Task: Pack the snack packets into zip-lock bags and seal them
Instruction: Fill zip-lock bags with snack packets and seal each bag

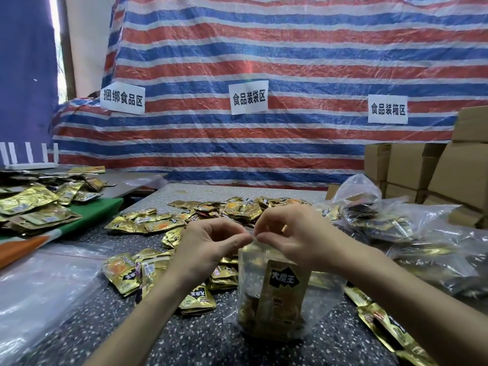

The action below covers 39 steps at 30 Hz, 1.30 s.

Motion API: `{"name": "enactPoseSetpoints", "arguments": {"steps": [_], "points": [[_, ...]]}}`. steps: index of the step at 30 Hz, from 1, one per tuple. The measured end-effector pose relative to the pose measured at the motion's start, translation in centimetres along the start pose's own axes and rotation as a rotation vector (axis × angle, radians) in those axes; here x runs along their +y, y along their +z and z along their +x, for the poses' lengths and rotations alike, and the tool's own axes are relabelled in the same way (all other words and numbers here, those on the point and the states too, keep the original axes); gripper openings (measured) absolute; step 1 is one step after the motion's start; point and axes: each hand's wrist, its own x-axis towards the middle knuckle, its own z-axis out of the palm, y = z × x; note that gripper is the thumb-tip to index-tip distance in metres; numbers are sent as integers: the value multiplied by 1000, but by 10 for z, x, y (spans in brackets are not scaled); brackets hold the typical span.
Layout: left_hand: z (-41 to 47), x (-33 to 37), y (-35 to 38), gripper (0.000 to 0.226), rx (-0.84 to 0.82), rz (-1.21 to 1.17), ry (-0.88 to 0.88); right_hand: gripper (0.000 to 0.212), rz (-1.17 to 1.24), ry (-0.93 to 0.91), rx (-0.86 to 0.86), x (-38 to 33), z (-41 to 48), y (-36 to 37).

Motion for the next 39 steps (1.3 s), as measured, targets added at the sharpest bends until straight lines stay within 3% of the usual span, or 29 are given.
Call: {"name": "enactPoseSetpoints", "arguments": {"steps": [11,19,24,32,36,39], "points": [[-5,-3,13,9,12,187,207,4,-49,-77,12,-4,-6,2],[-9,-4,11,13,1,205,173,6,-4,-32,-4,0,-8,3],[-10,-5,21,4,97,186,209,4,-11,3,-1,1,-10,-2],[-13,-13,27,14,225,143,195,21,44,123,55,8,-20,-5],[-13,-13,23,5,249,111,176,17,61,159,63,15,-31,-11],[-12,-13,17,10,264,109,162,18,78,171,56,22,-38,-19]]}}
